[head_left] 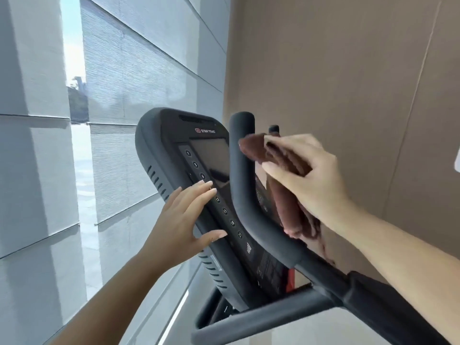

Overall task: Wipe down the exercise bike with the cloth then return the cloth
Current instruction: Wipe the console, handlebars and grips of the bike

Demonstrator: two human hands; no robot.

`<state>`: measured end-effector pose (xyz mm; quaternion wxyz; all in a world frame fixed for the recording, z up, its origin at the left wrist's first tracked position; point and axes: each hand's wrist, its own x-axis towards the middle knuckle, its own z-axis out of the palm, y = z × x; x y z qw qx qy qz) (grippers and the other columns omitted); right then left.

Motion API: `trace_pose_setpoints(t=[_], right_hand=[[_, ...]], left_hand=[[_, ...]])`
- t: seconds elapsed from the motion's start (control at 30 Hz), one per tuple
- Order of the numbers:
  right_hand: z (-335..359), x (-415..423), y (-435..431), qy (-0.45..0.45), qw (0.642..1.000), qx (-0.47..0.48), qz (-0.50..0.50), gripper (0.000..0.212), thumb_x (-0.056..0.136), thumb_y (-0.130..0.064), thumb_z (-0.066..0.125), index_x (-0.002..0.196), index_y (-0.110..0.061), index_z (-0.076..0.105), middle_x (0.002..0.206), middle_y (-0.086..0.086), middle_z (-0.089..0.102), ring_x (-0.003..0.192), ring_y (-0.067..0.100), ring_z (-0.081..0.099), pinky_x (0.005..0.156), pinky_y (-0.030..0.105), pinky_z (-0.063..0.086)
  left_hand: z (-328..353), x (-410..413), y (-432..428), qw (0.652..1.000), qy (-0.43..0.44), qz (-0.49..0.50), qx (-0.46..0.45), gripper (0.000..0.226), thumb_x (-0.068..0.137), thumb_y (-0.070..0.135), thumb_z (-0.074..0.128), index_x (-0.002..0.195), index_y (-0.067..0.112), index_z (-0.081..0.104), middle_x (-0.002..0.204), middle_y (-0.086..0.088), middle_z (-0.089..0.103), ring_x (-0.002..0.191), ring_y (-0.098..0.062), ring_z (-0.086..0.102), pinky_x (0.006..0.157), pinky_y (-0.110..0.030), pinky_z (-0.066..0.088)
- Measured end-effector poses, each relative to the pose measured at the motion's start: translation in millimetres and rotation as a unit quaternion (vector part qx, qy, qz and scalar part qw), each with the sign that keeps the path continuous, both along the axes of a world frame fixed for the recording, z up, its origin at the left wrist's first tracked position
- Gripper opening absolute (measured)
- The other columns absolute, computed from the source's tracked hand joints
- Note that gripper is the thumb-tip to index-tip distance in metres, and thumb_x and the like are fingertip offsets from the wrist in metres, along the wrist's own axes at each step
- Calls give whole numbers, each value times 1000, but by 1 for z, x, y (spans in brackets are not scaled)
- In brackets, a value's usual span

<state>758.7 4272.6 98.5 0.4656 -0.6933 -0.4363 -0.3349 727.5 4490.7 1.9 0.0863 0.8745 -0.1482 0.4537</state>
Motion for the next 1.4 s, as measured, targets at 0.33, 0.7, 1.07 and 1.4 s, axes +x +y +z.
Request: trace_pose_setpoints(t=[0.33,0.7,1.07,1.4], right_hand=[[-32,-18,-8,-21,980,-180,-81,42,70,-33,74,111,-30,65,108,-11,51,103,-7,50,90,5,35],[-6,-2,42,-99,985,17,-137,38,78,-13,71,115,-16,63,112,2,46,106,6,50,96,7,32],[-24,-19,10,-106,982,-89,-130,43,75,-14,74,115,-22,63,112,-2,46,103,-2,48,93,9,39],[-8,-15,78,-177,949,-57,-255,48,79,-51,55,120,-27,60,140,11,31,120,29,40,92,27,38]], left_hand=[[-7,36,24,995,-60,26,75,45,78,51,52,102,15,64,110,0,62,121,-16,42,108,-43,14],[-12,44,24,994,-96,0,48,39,75,48,54,95,16,65,105,3,63,117,-16,45,108,-42,14],[-14,43,19,992,-124,-3,32,38,74,44,52,91,13,66,101,0,65,116,-17,44,105,-44,18],[-12,42,22,993,-114,-12,43,39,74,47,52,93,16,66,104,3,65,116,-15,44,105,-46,20]])
